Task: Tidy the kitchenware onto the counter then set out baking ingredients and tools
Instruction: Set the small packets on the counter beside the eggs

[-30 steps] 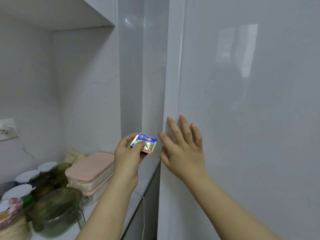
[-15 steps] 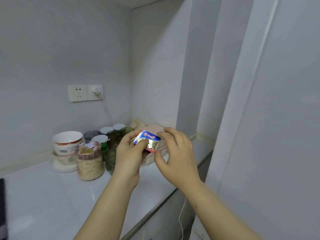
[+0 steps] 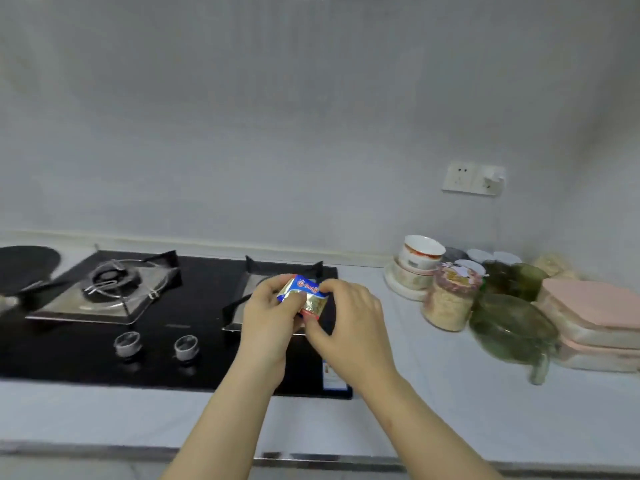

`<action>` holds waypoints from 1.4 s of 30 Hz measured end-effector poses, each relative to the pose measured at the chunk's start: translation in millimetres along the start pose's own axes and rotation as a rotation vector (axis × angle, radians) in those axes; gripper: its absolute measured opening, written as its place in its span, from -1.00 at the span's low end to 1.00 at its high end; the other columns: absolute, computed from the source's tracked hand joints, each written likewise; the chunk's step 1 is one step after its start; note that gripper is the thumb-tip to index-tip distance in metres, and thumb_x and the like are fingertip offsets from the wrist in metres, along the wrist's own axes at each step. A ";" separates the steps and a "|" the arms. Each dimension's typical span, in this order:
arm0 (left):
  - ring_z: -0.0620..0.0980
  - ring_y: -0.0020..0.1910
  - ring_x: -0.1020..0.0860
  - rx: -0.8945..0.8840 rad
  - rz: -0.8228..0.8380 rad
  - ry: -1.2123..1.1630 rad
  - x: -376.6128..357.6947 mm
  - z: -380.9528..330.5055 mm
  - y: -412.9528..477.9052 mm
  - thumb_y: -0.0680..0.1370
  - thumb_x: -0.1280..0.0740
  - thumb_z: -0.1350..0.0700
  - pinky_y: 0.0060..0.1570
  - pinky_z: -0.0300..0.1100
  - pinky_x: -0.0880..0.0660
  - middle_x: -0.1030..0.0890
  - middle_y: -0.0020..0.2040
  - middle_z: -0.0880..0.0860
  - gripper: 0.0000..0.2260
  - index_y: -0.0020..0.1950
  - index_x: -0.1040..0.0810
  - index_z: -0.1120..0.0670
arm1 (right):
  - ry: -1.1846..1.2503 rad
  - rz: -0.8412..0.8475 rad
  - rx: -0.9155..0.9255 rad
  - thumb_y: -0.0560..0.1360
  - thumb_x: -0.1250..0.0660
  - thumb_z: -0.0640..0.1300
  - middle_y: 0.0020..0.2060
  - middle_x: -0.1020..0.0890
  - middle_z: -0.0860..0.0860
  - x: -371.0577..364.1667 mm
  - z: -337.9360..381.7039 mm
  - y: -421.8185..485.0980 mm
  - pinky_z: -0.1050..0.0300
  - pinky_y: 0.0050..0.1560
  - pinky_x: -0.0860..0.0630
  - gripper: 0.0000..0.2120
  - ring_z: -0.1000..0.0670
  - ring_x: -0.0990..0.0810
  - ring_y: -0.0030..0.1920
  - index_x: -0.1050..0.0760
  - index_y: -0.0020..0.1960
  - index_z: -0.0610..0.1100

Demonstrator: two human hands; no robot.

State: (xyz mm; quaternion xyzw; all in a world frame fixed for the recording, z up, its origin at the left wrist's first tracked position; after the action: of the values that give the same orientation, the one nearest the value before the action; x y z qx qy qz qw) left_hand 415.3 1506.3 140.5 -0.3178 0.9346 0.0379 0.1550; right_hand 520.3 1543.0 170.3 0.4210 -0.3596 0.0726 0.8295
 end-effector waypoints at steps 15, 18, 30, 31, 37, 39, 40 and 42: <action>0.06 -0.13 -0.61 -0.047 -0.598 0.031 440.1 -99.6 -36.7 0.51 -0.25 0.36 -0.16 -0.20 -0.56 -0.61 -0.02 0.19 -0.79 0.10 -0.52 0.15 | 0.488 0.463 0.178 0.45 -0.34 0.01 -0.02 -0.42 0.22 -258.9 361.3 -33.2 0.34 0.03 -0.19 -0.64 0.19 -0.32 0.04 -0.37 0.21 0.03; 0.06 -0.12 -0.61 -0.051 -0.690 0.027 497.7 -110.8 -41.5 0.51 -0.27 0.34 -0.15 -0.19 -0.56 -0.61 -0.01 0.17 -0.80 0.10 -0.52 0.15 | 0.533 0.544 0.201 0.46 -0.34 0.02 -0.02 -0.39 0.23 -296.0 411.1 -36.6 0.34 0.02 -0.26 -0.62 0.21 -0.29 0.02 -0.36 0.24 0.04; 0.06 -0.16 -0.60 0.053 -0.792 -0.058 655.6 -111.8 45.0 0.52 -0.26 0.36 -0.10 -0.13 -0.55 -0.61 0.03 0.24 -0.78 0.15 -0.49 0.25 | 0.608 0.738 0.313 0.49 -0.28 -0.04 0.06 -0.53 0.15 -449.5 511.7 2.8 0.24 0.08 -0.38 -0.70 0.13 -0.36 0.01 -0.37 0.21 0.03; 0.05 -0.17 -0.60 0.074 -0.795 -0.075 667.3 -111.7 56.7 0.52 -0.25 0.36 -0.13 -0.15 -0.56 -0.60 0.04 0.26 -0.78 0.16 -0.49 0.26 | 0.604 0.756 0.321 0.49 -0.28 -0.04 0.07 -0.53 0.14 -462.9 517.6 10.4 0.23 0.09 -0.39 -0.70 0.11 -0.38 0.02 -0.37 0.21 0.02; 0.03 -0.25 -0.60 0.164 -0.780 -0.074 726.2 -115.5 134.0 0.52 -0.26 0.37 -0.28 -0.21 -0.54 -0.60 0.02 0.28 -0.77 0.17 -0.47 0.27 | 0.554 0.836 0.290 0.48 -0.30 -0.03 0.04 -0.55 0.10 -553.7 539.2 54.8 0.12 0.07 -0.48 -0.70 0.04 -0.48 0.06 -0.38 0.19 -0.01; 0.00 -0.30 -0.59 0.212 -0.761 -0.064 743.3 -112.9 156.2 0.52 -0.27 0.36 -0.31 -0.22 -0.53 -0.59 -0.03 0.26 -0.75 0.19 -0.46 0.28 | 0.547 0.859 0.262 0.48 -0.30 -0.04 0.04 -0.56 0.08 -582.1 542.7 63.6 0.12 0.05 -0.49 -0.69 0.03 -0.49 0.04 -0.38 0.20 -0.02; -0.02 -0.32 -0.59 0.245 -0.752 -0.054 752.1 -109.5 166.4 0.52 -0.27 0.36 -0.34 -0.23 -0.53 -0.59 -0.04 0.25 -0.75 0.19 -0.46 0.28 | 0.543 0.875 0.243 0.48 -0.31 -0.04 0.05 -0.56 0.08 -595.5 544.0 66.3 0.10 0.06 -0.50 -0.68 0.03 -0.50 0.04 -0.37 0.21 -0.03; -0.01 -0.29 -0.61 0.299 -0.728 -0.039 767.0 -103.6 183.8 0.52 -0.28 0.34 -0.36 -0.24 -0.54 -0.60 -0.02 0.26 -0.77 0.18 -0.46 0.28 | 0.513 0.902 0.212 0.48 -0.31 -0.02 0.05 -0.56 0.05 -619.2 544.4 70.6 0.09 0.06 -0.51 -0.66 0.02 -0.51 0.04 -0.37 0.22 -0.03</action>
State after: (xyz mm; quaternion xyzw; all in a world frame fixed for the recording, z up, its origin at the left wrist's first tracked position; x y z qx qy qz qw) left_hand -298.8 1188.2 -7.0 -0.6018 0.7527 -0.1501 0.2208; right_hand -253.6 1292.0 19.2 0.2745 -0.2811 0.5591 0.7301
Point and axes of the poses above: each hand's wrist, its own y-axis towards the middle knuckle, its own x-axis out of the back of the hand, z = x × y, the point moved 7 cm from there along y, towards the middle knuckle
